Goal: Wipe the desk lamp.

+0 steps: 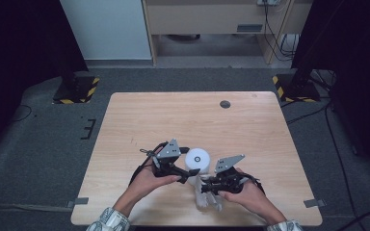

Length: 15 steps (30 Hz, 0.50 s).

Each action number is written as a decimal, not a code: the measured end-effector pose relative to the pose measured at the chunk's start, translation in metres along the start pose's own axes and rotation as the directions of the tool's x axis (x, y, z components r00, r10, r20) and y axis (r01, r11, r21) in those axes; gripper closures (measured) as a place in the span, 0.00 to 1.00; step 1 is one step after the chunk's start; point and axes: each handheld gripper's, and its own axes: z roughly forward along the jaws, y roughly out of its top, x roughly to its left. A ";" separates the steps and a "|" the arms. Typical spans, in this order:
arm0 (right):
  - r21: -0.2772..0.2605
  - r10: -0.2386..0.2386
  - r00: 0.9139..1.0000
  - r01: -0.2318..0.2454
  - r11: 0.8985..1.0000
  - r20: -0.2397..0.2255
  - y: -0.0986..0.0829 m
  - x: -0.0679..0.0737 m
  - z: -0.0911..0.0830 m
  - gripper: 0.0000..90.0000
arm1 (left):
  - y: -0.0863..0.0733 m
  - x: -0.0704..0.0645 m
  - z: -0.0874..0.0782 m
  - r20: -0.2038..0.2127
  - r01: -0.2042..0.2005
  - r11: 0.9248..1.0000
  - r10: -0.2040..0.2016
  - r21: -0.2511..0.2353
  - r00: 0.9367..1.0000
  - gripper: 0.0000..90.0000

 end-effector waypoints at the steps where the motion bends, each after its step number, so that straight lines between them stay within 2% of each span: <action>1: -0.001 0.001 1.000 -0.001 1.000 0.000 0.000 0.000 0.000 0.88 | 0.001 0.001 0.001 -0.002 -0.002 1.000 0.002 0.003 1.000 0.14; 4: -0.006 -0.001 1.000 0.001 1.000 -0.002 0.001 0.001 -0.001 0.88 | 0.001 0.002 0.003 0.001 0.006 1.000 -0.006 0.003 1.000 0.14; 10: -0.052 -0.013 1.000 0.012 0.999 -0.024 0.009 0.007 -0.004 0.88 | 0.001 0.003 0.004 0.004 0.018 1.000 -0.018 0.003 1.000 0.14; 15: -0.047 -0.007 1.000 0.005 0.999 -0.029 0.011 0.006 0.002 0.88 | 0.000 0.004 0.003 0.010 0.019 1.000 -0.019 0.003 1.000 0.14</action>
